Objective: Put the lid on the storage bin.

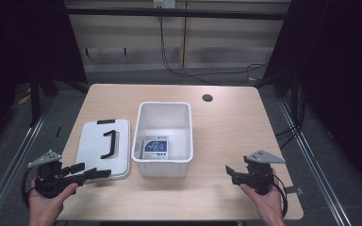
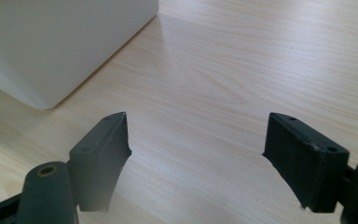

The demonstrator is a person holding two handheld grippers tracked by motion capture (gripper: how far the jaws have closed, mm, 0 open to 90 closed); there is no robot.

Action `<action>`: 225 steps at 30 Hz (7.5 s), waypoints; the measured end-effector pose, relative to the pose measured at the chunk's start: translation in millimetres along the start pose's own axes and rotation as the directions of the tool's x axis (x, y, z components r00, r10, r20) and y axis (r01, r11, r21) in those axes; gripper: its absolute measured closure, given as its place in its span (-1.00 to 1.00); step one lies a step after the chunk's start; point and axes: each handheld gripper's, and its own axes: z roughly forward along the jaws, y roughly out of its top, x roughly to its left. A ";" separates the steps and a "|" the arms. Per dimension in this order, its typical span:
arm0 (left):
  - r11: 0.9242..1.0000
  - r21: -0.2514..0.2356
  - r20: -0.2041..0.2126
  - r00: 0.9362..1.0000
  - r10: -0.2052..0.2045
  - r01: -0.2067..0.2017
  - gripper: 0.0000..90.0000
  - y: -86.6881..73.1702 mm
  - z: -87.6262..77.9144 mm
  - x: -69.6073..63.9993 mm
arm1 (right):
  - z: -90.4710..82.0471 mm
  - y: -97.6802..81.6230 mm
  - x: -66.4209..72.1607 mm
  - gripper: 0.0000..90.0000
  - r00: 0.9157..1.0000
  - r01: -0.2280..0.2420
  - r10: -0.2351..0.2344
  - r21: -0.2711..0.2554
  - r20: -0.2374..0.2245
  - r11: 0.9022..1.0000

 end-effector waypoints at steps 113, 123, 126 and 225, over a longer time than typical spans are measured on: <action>0.747 0.592 -0.476 0.879 0.024 0.301 -0.16 126.1 159.3 3.0 | -1.6 0.3 9.2 -0.51 0.994 -0.004 0.008 0.037 -0.107 0.999; 0.756 0.569 -0.482 0.876 -0.012 0.324 -0.06 127.8 152.8 7.9 | -1.4 0.4 9.5 -0.50 0.994 0.000 0.004 0.041 -0.112 0.999; 0.754 0.570 -0.486 0.874 -0.012 0.327 -0.03 128.9 152.0 7.2 | -1.0 0.3 9.2 -0.51 0.994 0.001 0.003 0.042 -0.112 0.999; 0.708 0.590 -0.449 0.887 -0.110 0.387 0.89 187.0 65.9 21.9 | 2.6 -0.3 13.1 -0.50 0.989 0.017 -0.005 0.084 -0.147 0.996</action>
